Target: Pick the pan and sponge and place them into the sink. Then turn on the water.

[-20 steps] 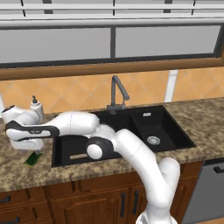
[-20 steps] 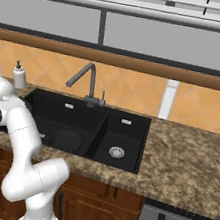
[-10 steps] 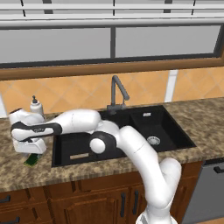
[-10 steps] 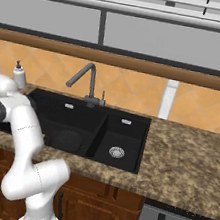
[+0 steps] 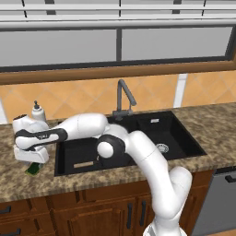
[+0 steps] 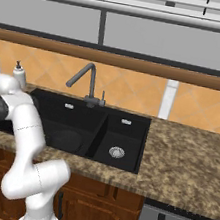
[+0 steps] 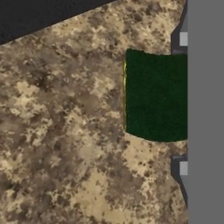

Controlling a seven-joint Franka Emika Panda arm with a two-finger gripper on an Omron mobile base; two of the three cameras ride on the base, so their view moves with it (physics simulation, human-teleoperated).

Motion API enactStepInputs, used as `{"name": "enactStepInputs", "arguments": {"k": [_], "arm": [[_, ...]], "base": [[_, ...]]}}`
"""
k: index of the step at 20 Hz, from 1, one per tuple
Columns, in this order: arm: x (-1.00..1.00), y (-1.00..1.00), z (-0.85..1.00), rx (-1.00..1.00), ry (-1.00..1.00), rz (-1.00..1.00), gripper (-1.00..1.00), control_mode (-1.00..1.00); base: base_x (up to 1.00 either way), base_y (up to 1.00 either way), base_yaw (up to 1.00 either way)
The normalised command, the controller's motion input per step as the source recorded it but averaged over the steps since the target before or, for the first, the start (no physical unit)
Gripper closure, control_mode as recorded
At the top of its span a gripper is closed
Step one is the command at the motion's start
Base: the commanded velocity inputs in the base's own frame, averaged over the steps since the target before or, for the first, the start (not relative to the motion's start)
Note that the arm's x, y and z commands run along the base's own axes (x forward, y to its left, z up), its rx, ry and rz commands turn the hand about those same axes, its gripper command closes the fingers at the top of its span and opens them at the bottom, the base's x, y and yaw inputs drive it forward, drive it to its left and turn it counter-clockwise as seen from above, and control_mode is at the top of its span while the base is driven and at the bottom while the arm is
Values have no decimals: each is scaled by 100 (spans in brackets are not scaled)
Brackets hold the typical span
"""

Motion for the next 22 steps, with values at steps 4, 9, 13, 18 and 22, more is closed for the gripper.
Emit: {"name": "enactStepInputs", "arguments": {"k": [4,9,13,18,22], "arm": [[-27,0,-61,0,0,0,-100,-100],[-40,-4,-66,0,1,0,-100,-100],[-54,-18,-88,0,5,-2,-100,-100],[-64,-33,-100,1,3,-5,-100,-100],[-91,-46,-100,0,0,-8,100,-100]], "base": [[0,0,0],[0,0,0],[0,0,0],[0,0,0],[0,0,0]]}}
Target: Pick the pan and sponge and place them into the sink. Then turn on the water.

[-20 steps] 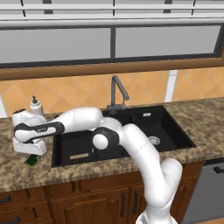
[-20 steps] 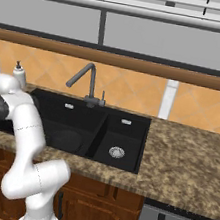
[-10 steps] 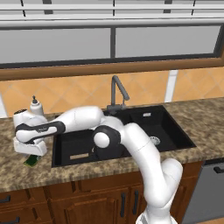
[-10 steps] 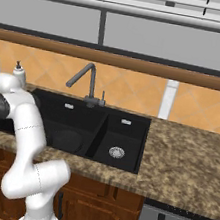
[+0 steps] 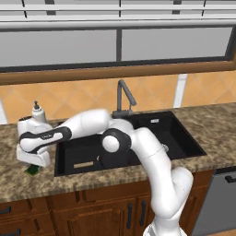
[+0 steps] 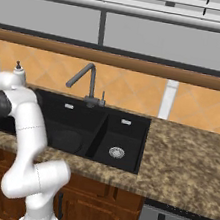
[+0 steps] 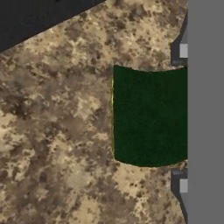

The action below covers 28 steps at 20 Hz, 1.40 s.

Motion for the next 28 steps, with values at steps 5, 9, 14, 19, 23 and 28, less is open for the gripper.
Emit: {"name": "enactStepInputs", "arguments": {"k": [5,9,14,19,23,28], "arm": [[-88,-48,-100,0,0,-8,100,-100],[-60,-21,-100,-5,3,-7,100,-100],[-20,11,-32,-19,-3,0,100,-100],[-29,-2,-1,-15,-1,0,100,-100],[-1,-41,31,-10,1,0,100,-100],[-1,-75,12,-6,-1,0,100,-100]], "base": [[0,0,0],[0,0,0],[0,0,0],[0,0,0],[0,0,0],[0,0,0]]}}
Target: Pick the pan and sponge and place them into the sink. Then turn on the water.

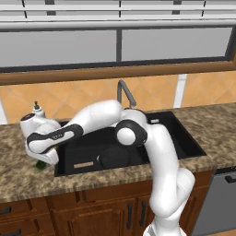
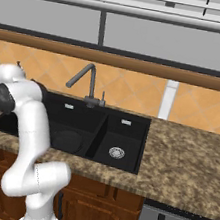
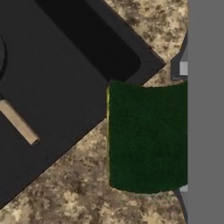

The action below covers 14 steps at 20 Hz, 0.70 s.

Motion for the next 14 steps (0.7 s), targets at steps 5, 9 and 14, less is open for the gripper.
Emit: {"name": "enactStepInputs", "arguments": {"k": [5,9,14], "arm": [[0,-97,0,-1,0,0,100,-100],[0,-100,-1,0,0,0,100,-100],[1,-100,-9,0,1,0,100,-100]], "base": [[0,0,0],[0,0,0],[0,0,0]]}}
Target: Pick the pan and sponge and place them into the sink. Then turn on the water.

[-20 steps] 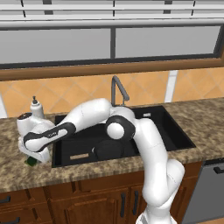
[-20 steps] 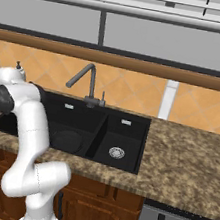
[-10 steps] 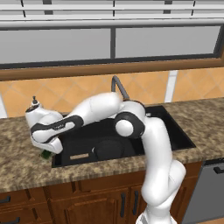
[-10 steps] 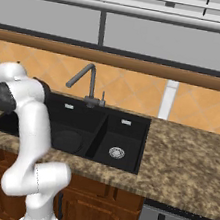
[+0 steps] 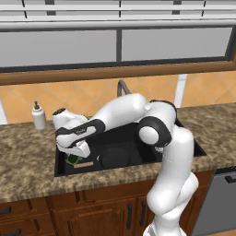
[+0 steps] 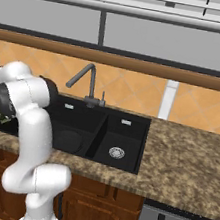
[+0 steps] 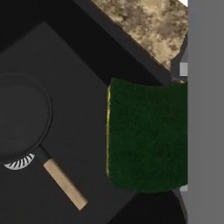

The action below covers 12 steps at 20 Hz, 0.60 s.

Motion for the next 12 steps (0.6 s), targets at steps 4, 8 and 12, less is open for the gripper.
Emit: {"name": "enactStepInputs", "arguments": {"k": [4,8,12], "arm": [[20,-100,-14,0,6,-3,100,-100],[42,-100,-20,0,5,-6,100,-100],[42,-95,-35,0,0,-4,100,-100]], "base": [[0,0,0],[0,0,0],[0,0,0]]}}
